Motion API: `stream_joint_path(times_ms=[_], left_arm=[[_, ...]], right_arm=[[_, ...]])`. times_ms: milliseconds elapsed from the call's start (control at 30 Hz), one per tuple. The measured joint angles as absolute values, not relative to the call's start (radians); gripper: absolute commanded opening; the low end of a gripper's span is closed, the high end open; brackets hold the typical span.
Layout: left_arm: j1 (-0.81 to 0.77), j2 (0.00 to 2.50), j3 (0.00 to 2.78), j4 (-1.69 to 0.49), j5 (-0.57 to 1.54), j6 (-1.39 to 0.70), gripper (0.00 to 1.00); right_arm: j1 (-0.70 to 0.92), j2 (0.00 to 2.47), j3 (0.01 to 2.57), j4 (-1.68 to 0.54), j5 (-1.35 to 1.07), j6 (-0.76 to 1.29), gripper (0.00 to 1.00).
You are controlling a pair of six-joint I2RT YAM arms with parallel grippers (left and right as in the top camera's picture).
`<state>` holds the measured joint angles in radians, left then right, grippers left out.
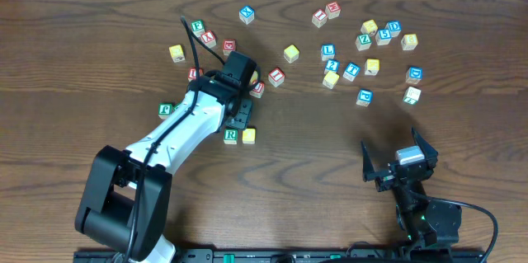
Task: Spell out ROBOT
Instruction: 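Move the left gripper over the green B block, then close the left gripper on the green B block and lift it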
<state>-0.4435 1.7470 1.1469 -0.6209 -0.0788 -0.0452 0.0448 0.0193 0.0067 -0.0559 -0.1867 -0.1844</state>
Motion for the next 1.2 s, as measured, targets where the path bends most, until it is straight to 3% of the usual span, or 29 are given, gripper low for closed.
stream_joint_path(times_ms=[400,533,733,900,967,1200], left_arm=[[-0.445,1.747,1.147,-0.624,-0.046,0.013,0.66],[-0.445,1.761,1.159,-0.638,-0.038,0.023,0.60],[-0.445,1.911,1.278,-0.688,-0.025,0.023,0.61],[-0.445,1.911,1.303,-0.691,-0.020,0.023,0.60],[-0.445,1.911,1.303,-0.695,-0.020,0.023,0.53],[-0.445,1.911,1.303,-0.736,-0.012,0.023,0.52]], right_arm=[[0.045,0.019,0.007,-0.056,-0.187,-0.184,0.99],[0.045,0.019,0.007,-0.056,-0.187,-0.184,0.99],[0.045,0.019,0.007,-0.056,-0.187,-0.184,0.99],[0.045,0.019,0.007,-0.056,-0.187,-0.184,0.99],[0.045,0.019,0.007,-0.056,-0.187,-0.184,0.99],[0.045,0.019,0.007,-0.056,-0.187,-0.184,0.99]])
